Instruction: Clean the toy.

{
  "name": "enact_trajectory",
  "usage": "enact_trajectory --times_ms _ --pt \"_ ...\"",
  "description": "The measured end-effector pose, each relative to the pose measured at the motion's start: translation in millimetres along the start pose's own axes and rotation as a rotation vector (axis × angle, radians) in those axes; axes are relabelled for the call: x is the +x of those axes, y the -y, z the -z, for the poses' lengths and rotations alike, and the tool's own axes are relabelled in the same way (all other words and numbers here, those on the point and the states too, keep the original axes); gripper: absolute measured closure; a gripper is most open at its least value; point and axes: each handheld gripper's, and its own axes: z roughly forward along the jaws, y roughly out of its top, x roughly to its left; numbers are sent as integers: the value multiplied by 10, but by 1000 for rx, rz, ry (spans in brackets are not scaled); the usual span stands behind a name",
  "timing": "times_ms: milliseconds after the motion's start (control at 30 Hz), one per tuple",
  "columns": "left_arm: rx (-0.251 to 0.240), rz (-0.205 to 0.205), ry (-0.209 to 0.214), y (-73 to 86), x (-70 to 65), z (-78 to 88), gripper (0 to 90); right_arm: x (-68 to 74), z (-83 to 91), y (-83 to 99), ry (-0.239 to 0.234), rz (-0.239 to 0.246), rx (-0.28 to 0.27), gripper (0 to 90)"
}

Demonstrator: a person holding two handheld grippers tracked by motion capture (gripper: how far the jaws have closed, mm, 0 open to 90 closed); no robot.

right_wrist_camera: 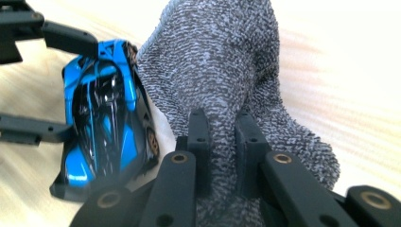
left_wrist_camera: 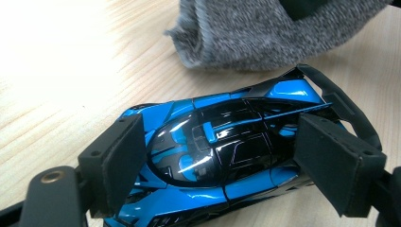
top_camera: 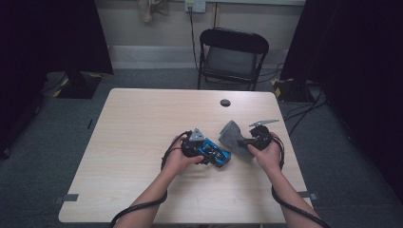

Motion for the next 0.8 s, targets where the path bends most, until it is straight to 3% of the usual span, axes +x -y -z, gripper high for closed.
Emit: enact_trajectory --times_ms 300,800 --pt "0 2 0 -1 -2 -1 174 48 -119 -222 12 -6 -32 802" --pt "-8 3 2 8 1 0 175 260 -519 -462 15 4 -28 801"
